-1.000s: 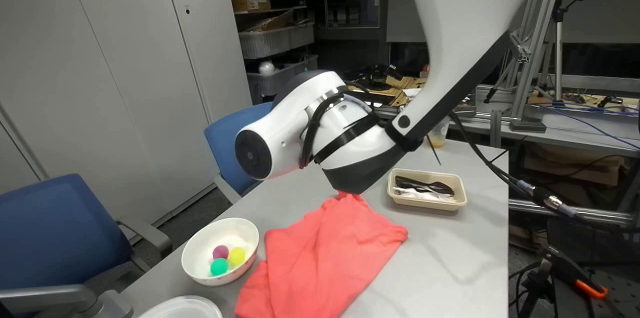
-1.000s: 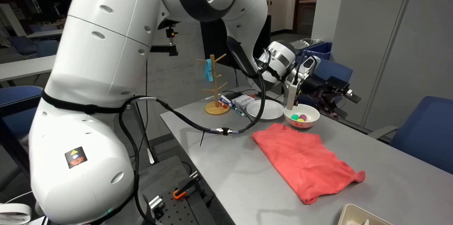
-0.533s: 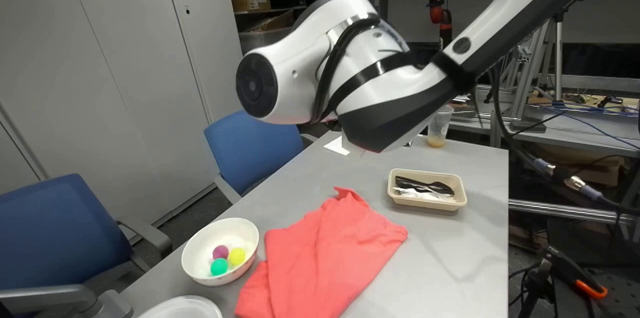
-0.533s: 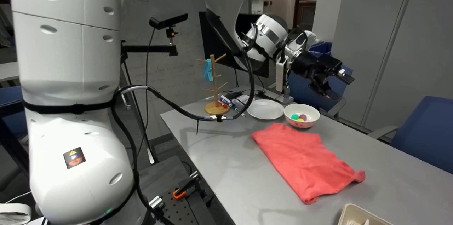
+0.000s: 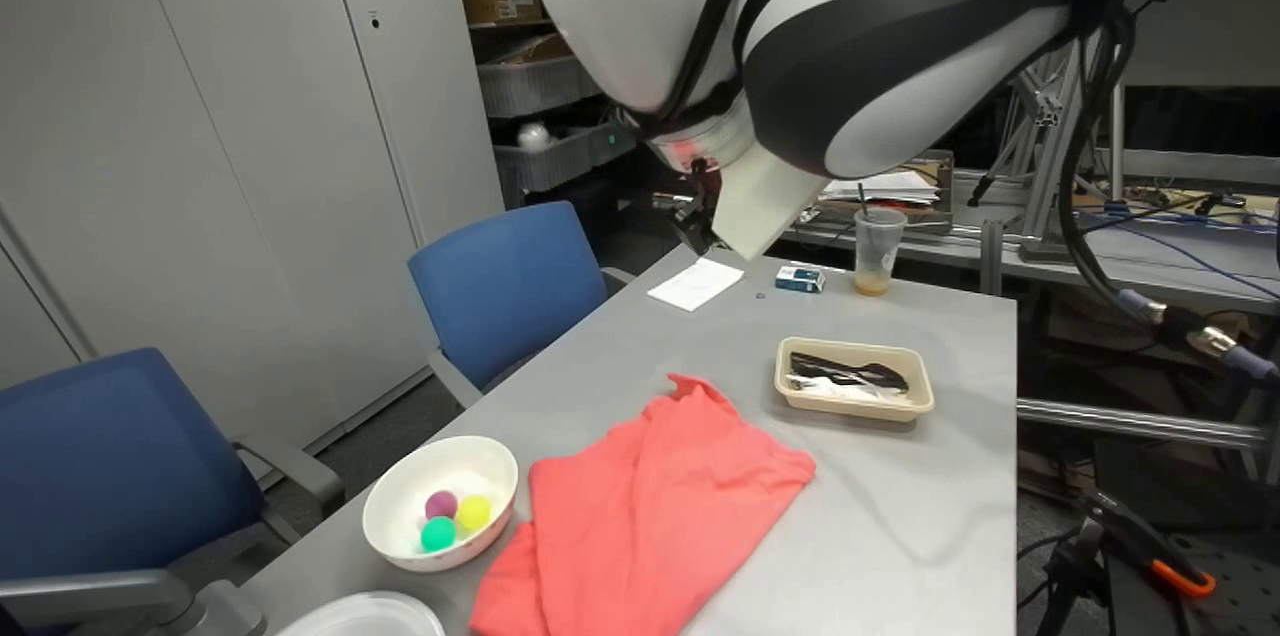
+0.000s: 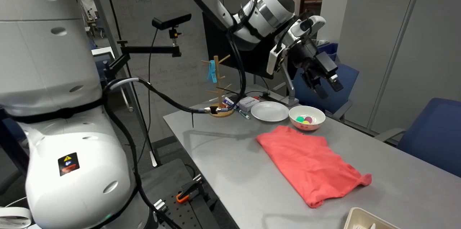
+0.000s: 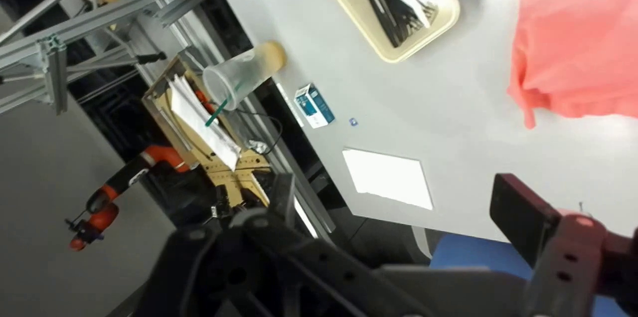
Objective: Fold the right sleeve and then the left sleeve of the sweatshirt, fold the sweatshirt in half from bottom to top
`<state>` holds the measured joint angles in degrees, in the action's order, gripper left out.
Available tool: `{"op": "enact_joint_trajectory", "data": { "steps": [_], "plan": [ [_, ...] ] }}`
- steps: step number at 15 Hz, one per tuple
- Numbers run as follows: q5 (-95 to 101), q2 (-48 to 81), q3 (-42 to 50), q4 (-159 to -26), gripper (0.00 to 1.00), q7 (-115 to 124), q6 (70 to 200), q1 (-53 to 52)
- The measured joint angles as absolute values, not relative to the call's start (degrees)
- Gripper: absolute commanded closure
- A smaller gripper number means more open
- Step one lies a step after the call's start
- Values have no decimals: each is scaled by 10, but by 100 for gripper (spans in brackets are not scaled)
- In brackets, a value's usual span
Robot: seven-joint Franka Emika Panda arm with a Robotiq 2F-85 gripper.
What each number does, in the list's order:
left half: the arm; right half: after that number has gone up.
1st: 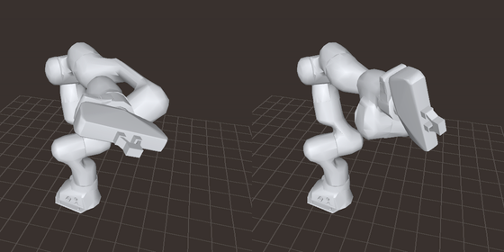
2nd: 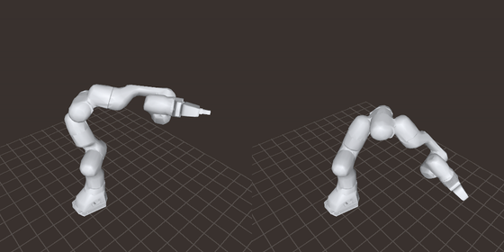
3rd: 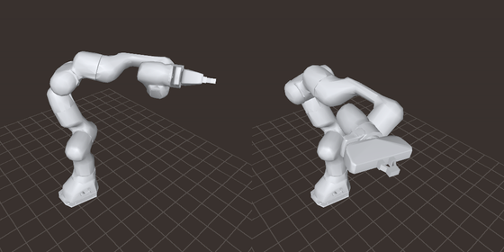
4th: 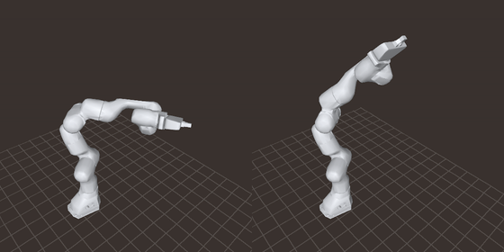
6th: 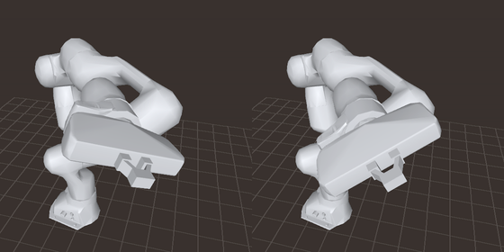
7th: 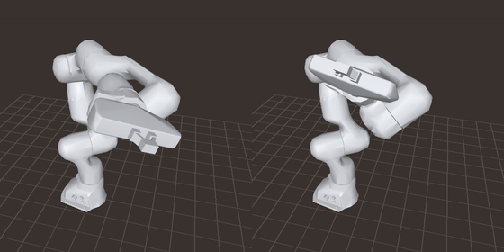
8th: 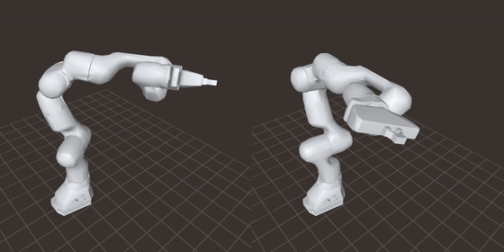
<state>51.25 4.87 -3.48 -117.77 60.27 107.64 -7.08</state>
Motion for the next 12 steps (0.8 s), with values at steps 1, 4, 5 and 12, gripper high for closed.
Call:
{"op": "enact_joint_trajectory", "data": {
  "steps": [1, 4, 5, 12],
  "plan": [
    [492, 37, -35, -1187, 0, 601, 1094, -69],
    [441, 10, -35, -1211, 0, 600, 1139, -69],
    [427, 2, -35, -1219, 0, 600, 1153, -69],
    [354, -76, -37, -1302, 0, 600, 1191, -69]
  ]
}}
